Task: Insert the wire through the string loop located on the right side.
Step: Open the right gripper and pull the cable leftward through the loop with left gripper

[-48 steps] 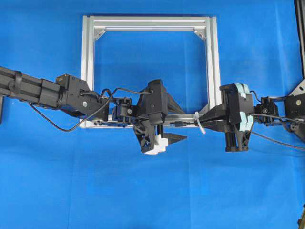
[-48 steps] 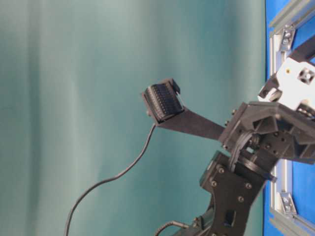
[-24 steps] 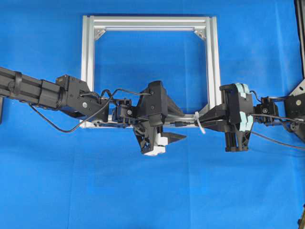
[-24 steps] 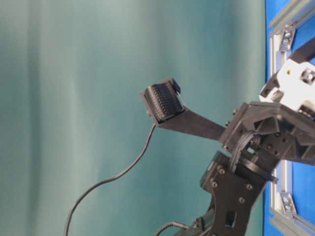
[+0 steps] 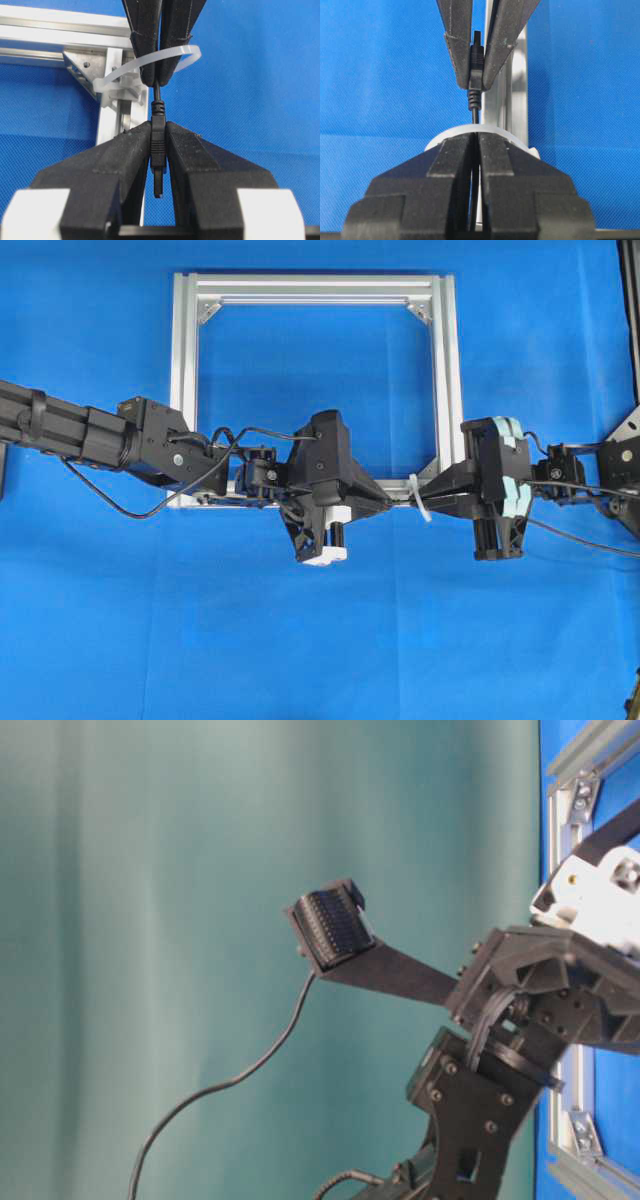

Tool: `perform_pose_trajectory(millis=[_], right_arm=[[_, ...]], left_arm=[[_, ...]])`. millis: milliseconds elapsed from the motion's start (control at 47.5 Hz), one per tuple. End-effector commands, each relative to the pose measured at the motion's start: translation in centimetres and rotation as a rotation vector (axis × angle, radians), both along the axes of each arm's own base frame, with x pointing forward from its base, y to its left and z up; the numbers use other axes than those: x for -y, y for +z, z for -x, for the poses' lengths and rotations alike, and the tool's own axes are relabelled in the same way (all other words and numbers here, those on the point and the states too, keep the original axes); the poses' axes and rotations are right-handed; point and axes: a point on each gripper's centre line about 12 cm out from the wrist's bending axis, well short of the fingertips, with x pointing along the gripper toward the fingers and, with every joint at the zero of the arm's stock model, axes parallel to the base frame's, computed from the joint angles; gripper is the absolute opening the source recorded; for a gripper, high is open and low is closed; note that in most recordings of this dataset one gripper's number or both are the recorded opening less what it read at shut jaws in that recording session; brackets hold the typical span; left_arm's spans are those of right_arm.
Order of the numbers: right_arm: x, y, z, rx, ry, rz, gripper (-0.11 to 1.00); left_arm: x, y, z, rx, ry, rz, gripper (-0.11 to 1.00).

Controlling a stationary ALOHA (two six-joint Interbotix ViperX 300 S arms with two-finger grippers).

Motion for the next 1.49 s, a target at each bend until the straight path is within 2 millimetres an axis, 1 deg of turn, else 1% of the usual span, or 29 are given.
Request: perform_pose_trajectory(millis=[0, 231, 295, 337, 358, 442, 589, 631, 673, 799, 968, 1136, 1283, 1473], right_arm=[[0.1, 0.5, 0.0, 0.021, -0.001, -0.002, -0.04], [0.2, 0.5, 0.7, 0.016, -0.009, -0.01, -0.03], [0.3, 0.4, 0.9, 0.013, -0.022, -0.017, 0.03], [0.4, 0.5, 1.0, 0.014, -0.032, -0.023, 0.08], [0.5, 0.4, 1.1, 0.011, -0.038, -0.026, 0.12], [0.6, 0.3, 1.4, 0.002, -0.05, -0.034, 0.33], [0.7, 0.1, 1.8, -0.011, -0.05, -0.032, 0.77], [0.7, 0.2, 1.8, -0.009, -0.05, -0.033, 0.87], [0.7, 0.2, 1.8, -0.008, -0.049, -0.032, 0.94], [0.7, 0.2, 1.8, -0.009, -0.048, -0.03, 0.92], [0.7, 0.2, 1.8, -0.009, -0.048, -0.03, 0.92], [0.7, 0.2, 1.8, -0.007, -0.048, -0.031, 0.92], [0.7, 0.2, 1.8, -0.007, -0.048, -0.031, 0.92], [0.7, 0.1, 1.8, -0.01, -0.047, -0.028, 0.92]], left_arm=[[0.3, 1.4, -0.3, 0.035, -0.008, 0.0, 0.08], [0.3, 1.3, -0.2, 0.032, -0.007, 0.001, 0.08], [0.3, 1.4, -0.3, 0.034, -0.007, 0.001, 0.08], [0.3, 1.4, -0.3, 0.034, -0.007, 0.001, 0.08], [0.3, 1.4, -0.3, 0.034, -0.007, 0.001, 0.08], [0.3, 1.3, -0.2, 0.032, -0.006, 0.002, 0.08], [0.3, 1.3, -0.2, 0.031, -0.007, 0.001, 0.08], [0.3, 1.3, -0.2, 0.032, -0.007, 0.001, 0.08], [0.3, 1.3, -0.2, 0.032, -0.007, 0.001, 0.08], [0.3, 1.3, -0.2, 0.032, -0.007, 0.001, 0.08], [0.3, 1.4, -0.2, 0.032, -0.007, 0.001, 0.08], [0.2, 1.8, 0.7, 0.031, -0.007, 0.001, 0.08], [0.2, 2.4, 2.8, 0.019, -0.012, -0.002, 0.08], [-0.2, 2.9, 6.9, 0.006, -0.012, -0.003, 0.08]])
